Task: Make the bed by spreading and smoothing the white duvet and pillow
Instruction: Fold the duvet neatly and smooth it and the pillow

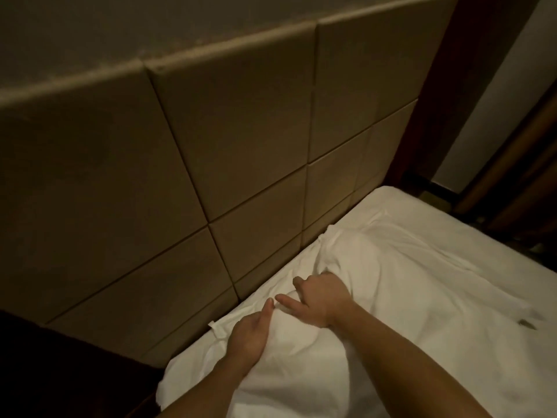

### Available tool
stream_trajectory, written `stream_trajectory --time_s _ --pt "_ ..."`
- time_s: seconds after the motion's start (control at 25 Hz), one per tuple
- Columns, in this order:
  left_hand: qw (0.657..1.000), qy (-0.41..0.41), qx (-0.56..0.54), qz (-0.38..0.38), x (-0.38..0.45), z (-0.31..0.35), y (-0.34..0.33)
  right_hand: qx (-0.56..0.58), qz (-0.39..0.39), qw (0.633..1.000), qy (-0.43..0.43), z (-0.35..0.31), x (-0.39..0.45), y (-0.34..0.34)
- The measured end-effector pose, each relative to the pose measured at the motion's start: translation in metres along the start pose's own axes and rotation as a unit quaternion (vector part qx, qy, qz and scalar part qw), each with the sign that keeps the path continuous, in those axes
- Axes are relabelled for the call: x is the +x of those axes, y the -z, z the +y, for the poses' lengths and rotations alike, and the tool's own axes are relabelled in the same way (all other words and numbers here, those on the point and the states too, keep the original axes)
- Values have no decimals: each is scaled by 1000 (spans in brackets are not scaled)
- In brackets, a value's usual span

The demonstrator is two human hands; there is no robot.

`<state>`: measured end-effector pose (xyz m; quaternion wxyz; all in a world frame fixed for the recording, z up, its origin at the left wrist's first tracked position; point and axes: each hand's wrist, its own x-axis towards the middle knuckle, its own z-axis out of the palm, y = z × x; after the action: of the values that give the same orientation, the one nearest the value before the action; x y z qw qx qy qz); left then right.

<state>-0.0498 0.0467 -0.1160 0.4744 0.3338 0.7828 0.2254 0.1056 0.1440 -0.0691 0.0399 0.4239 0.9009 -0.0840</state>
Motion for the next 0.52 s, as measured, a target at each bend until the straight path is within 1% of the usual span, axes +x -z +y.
stream_trajectory --time_s 0.08,0.12,0.16,0.2,0.24,0.28,0.36,0.44,0.52 --pt "998 4 -67 -14 -43 14 -6 -9 47 999 16 0 -47 34" --pt "995 17 -93 -43 -70 19 -12 -19 60 998 25 1 -77 51" --pt "992 32 -103 -71 -98 23 -19 -28 67 997 30 3 -111 68" --pt "991 30 -102 -84 -122 25 -26 -32 68 997 30 5 -140 82" --pt "993 31 -94 -71 -147 28 -34 -32 64 997 28 7 -166 93" --pt "996 26 -77 -38 -178 33 -42 -32 59 997 30 9 -195 103" --pt "999 -4 -23 48 -227 36 -53 -43 64 996 38 11 -234 112" --pt "993 -47 29 101 -252 31 -58 -41 73 995 48 6 -253 114" --pt "980 -74 101 156 -262 25 -53 -45 79 994 67 -2 -255 115"
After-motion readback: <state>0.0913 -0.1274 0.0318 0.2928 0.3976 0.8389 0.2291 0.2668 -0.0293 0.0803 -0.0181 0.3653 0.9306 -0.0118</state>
